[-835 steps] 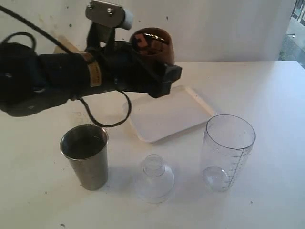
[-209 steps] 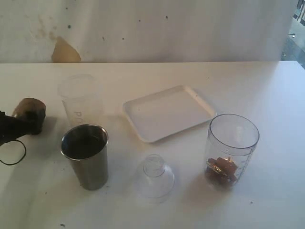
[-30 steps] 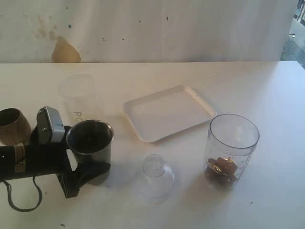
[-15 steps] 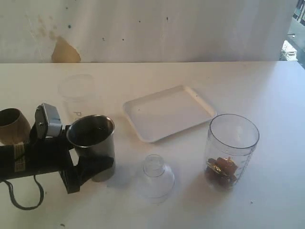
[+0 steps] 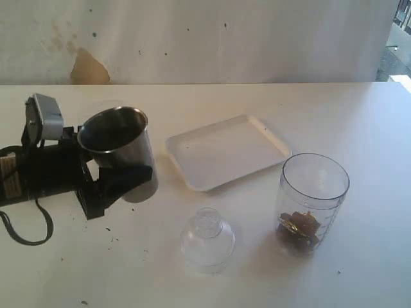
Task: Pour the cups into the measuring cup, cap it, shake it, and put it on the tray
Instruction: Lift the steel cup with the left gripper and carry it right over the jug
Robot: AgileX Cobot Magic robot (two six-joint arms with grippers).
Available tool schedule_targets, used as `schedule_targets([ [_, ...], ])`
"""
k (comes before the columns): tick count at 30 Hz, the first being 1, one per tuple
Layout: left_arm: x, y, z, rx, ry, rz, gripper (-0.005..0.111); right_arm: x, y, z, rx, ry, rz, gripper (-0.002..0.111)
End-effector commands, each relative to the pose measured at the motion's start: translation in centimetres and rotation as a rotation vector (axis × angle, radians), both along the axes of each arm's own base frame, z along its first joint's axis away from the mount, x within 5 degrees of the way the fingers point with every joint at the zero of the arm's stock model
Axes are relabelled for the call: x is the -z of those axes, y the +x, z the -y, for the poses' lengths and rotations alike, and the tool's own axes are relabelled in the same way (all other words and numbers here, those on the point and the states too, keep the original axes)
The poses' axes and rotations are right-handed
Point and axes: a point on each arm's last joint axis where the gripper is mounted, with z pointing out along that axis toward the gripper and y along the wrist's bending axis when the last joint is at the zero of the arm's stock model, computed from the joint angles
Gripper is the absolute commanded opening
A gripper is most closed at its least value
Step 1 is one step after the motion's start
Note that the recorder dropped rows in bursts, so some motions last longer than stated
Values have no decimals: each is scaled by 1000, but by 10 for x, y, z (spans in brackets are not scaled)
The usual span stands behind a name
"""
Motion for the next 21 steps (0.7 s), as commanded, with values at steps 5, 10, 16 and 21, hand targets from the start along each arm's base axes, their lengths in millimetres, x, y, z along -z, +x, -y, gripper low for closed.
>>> schedule_targets([
  [5, -36, 10, 40, 71, 5, 46, 0, 1, 0, 0, 6, -1, 1, 0],
  [10, -66, 19, 88, 101, 75, 137, 0, 1, 0, 0, 6, -3, 1, 0],
  [16, -66, 38, 130, 139, 81, 145, 0, 1, 0, 0, 5, -8, 1, 0],
  [21, -38, 57, 167, 176, 118, 131, 0, 1, 0, 0, 5, -8, 1, 0],
])
